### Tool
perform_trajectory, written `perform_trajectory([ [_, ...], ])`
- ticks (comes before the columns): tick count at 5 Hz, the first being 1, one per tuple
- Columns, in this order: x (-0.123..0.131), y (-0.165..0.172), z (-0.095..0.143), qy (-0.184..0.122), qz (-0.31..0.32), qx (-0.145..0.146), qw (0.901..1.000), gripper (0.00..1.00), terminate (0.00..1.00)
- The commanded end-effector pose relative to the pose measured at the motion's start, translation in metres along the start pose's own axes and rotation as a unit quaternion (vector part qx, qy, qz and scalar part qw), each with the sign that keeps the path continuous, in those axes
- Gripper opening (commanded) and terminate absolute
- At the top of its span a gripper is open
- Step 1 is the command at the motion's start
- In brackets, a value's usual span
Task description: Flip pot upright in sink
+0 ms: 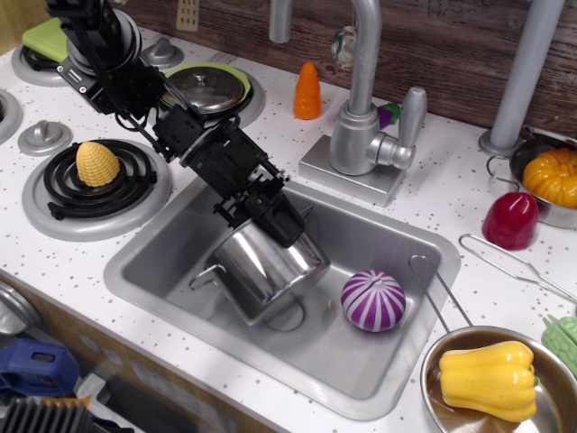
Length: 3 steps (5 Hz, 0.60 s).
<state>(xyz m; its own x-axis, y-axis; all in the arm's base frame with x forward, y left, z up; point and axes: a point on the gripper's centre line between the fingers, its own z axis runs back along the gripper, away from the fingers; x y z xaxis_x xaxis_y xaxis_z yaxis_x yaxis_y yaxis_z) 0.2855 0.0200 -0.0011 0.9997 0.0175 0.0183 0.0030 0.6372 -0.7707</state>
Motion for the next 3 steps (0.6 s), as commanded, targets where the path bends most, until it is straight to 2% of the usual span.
perform_trajectory([
  [1,0.009,-0.026,0.021,-0.036,-0.038,0.187,0.9811,0.00,0.00],
  [2,0.008,-0.037,0.019,-0.044,-0.043,0.275,0.9594,0.00,0.00],
  [3,0.007,-0.037,0.013,-0.057,-0.058,0.341,0.9365,0.00,0.00],
])
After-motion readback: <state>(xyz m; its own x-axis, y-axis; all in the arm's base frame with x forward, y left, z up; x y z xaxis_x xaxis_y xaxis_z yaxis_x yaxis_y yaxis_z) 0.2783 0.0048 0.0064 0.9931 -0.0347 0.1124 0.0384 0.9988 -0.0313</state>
